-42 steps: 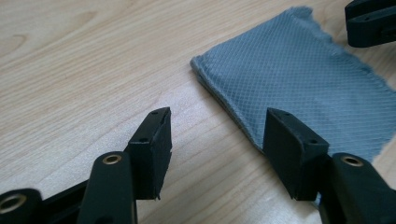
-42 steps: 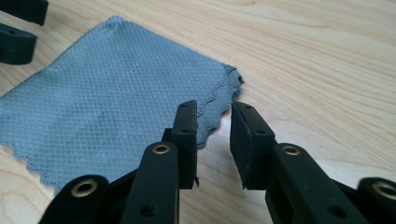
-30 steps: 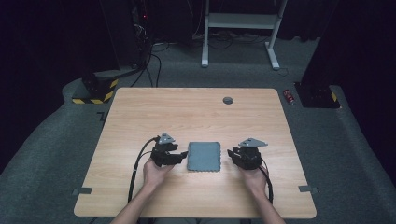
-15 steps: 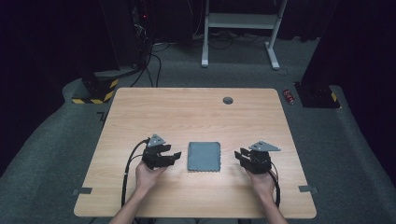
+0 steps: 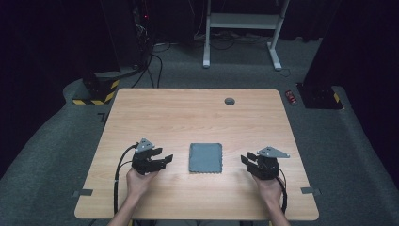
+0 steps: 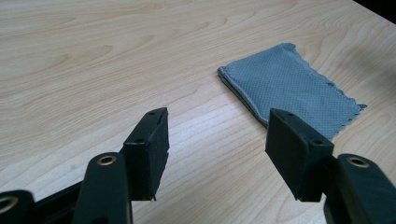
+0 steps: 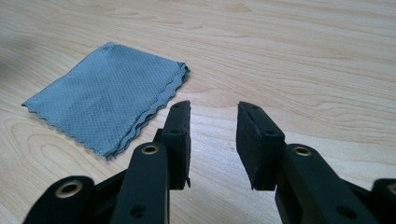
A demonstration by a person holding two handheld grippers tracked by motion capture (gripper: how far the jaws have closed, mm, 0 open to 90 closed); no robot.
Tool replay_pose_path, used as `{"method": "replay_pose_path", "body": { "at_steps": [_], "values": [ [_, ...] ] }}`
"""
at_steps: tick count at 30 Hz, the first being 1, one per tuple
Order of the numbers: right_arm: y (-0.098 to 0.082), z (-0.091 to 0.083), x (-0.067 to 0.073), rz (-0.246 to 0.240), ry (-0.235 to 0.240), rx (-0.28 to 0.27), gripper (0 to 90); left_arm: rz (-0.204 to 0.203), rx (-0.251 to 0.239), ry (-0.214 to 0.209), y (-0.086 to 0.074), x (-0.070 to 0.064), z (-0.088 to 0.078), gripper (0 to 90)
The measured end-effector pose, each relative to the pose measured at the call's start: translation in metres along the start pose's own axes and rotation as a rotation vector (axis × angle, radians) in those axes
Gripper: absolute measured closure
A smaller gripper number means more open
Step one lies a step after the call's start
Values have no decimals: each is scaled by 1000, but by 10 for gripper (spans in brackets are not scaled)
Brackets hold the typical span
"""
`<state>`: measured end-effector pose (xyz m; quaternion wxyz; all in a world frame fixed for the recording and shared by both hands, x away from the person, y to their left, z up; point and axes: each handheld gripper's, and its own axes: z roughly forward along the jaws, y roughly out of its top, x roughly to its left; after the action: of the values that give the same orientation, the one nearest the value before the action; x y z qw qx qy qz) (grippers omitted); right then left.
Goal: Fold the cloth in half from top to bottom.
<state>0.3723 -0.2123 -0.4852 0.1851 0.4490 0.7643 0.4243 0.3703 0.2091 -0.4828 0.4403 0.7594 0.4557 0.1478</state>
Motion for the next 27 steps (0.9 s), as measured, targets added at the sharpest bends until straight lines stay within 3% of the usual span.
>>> {"method": "replay_pose_path", "body": {
  "at_steps": [19,27],
  "values": [
    [-14,-12,-4,16,-9,-13,650,-18,-13,35,-15,7,-14,398],
    [-21,-15,-7,44,-15,-10,648,-31,-8,50,-23,11,-18,397]
  ]
}}
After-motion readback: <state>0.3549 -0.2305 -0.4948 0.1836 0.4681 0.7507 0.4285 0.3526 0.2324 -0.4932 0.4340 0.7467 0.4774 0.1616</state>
